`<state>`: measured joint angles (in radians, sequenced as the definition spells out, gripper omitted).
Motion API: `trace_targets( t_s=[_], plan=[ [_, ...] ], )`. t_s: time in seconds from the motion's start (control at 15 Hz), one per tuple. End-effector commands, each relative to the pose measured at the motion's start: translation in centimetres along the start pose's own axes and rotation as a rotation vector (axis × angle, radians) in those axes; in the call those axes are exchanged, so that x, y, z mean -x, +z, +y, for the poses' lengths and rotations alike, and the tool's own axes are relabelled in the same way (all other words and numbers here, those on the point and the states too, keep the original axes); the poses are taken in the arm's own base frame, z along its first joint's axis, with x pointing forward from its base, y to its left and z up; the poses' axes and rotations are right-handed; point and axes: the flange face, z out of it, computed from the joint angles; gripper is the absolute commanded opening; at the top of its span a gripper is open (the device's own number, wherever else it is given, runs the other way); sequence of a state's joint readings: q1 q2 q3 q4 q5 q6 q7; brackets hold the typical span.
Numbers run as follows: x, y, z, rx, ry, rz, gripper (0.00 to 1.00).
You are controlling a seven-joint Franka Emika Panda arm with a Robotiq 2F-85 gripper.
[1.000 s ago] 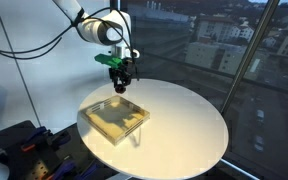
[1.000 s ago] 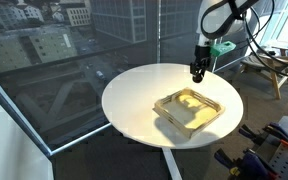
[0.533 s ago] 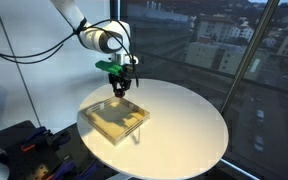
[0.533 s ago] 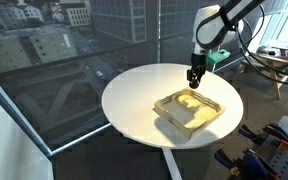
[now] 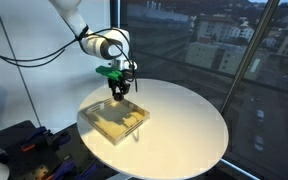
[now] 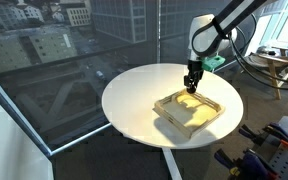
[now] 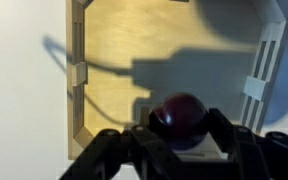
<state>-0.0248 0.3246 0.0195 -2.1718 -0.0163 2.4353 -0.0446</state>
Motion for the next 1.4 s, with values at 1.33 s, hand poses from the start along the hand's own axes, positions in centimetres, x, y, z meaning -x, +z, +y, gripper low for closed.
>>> trace_targets(
  t_s=[1.33],
  plan=[
    [-2.4,8.3,0.2,-0.003,-0.006,-0.060,0.36]
  ],
)
